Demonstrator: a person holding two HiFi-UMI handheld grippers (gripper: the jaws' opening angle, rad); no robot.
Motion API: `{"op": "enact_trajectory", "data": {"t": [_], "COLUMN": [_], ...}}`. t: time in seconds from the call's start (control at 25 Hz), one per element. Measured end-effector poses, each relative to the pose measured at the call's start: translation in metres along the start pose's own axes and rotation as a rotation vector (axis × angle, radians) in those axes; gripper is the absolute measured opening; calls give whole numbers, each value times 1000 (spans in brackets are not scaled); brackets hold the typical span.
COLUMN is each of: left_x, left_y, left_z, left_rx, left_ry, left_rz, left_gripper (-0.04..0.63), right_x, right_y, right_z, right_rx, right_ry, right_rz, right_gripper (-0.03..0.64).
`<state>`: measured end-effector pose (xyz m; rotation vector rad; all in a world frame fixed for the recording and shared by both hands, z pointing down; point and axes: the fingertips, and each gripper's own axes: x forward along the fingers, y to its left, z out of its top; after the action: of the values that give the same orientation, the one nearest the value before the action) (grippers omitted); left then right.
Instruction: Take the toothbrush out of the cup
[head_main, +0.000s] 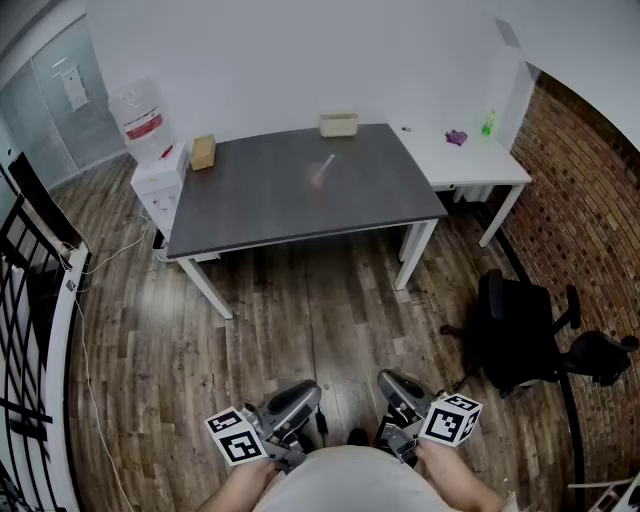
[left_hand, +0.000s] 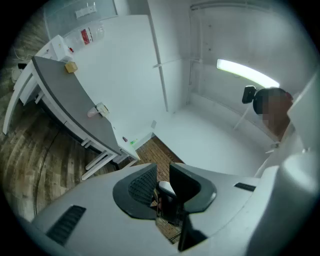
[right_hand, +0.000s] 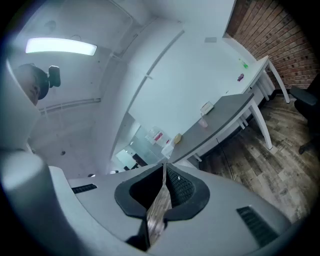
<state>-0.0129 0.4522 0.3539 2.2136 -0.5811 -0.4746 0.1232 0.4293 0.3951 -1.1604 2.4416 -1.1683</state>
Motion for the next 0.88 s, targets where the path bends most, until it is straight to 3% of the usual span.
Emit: {"op": "enact_trajectory", "data": {"t": [0.28, 0.48, 0.56, 0.88], "left_x": [8, 17, 20, 43], "left_y": [0, 3, 4, 8], "left_z": [-5, -4, -6, -14], "left_rx": [-1, 10, 4, 2], "left_ry": [-4, -11, -15, -41], "left_rz": [14, 40, 58, 100], "left_gripper": [77, 77, 78, 77], "right_x": [-9, -11, -13, -17], "right_y": [-13, -19, -19, -19], "right_z": [13, 38, 48, 76], "right_rx": [-39, -247, -281, -242], "right_ry": [4, 49, 49, 67], "right_rz": [-31, -72, -51, 101], "right_gripper": [14, 14, 14, 14]}}
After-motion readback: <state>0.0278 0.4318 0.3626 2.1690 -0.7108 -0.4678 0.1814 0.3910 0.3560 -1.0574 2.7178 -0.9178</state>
